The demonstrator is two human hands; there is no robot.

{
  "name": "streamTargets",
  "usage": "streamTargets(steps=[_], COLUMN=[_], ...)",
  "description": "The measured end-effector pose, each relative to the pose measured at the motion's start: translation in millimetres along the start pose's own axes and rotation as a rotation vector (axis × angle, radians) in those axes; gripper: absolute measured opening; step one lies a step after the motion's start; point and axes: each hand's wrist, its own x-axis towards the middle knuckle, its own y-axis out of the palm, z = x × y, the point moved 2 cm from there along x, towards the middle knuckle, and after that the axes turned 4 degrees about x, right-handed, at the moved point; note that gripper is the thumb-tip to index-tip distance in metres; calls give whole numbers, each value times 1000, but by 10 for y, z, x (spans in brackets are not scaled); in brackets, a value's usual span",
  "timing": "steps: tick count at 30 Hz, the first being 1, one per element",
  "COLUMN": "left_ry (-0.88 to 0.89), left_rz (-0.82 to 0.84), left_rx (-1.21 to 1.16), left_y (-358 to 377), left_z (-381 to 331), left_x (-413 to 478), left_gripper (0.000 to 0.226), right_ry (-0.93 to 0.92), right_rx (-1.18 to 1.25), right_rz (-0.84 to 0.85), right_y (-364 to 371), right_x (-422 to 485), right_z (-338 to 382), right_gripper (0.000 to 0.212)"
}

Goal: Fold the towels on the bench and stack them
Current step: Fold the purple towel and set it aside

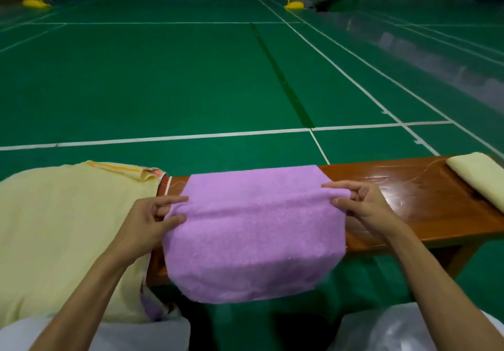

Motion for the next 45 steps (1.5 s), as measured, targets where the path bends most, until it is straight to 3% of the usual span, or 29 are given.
streamTargets(steps=[7,12,13,17,20,24,28,31,38,41,45], left_ry=[17,-76,-117,-256,-294,-285,-205,-115,373,415,280], left_rz=[-137,-35,39,259,148,-139,-343,-378,-434,-349,-255], left_rx=[234,161,94,-5,-60,-203,-155,-156,-278,-388,-342], left_y=[-94,-33,-18,-6,42,177,240,110,-544,-583,-295], left_z=[144,73,28,-86,-176,-246,-280,-369,-1308,-1391,-1035], left_x=[-89,-77,-65,24,145,390,760,1117,1360,1054,671], left_gripper=[20,15,13,7,6,14,19,19,37,42,28], right_ry=[115,73,104,432,518,554,435,255,-321,-315,-73], right_rx=[-330,-557,-521,60,237,151,197,323,543,510,346], right_rz=[22,-134,-178,-274,-311,-349,-454,-446,-327,-332,-575], right_y=[178,174,160,177,196,207,304,358,137,99,94], right_x=[-166,-107,-74,38,174,385,657,955,1089,833,484], right_z=[-67,51,54,74,116,149,294,495,1477,1500,892], right_gripper=[15,13,14,17,14,16,14,13,26,27,18])
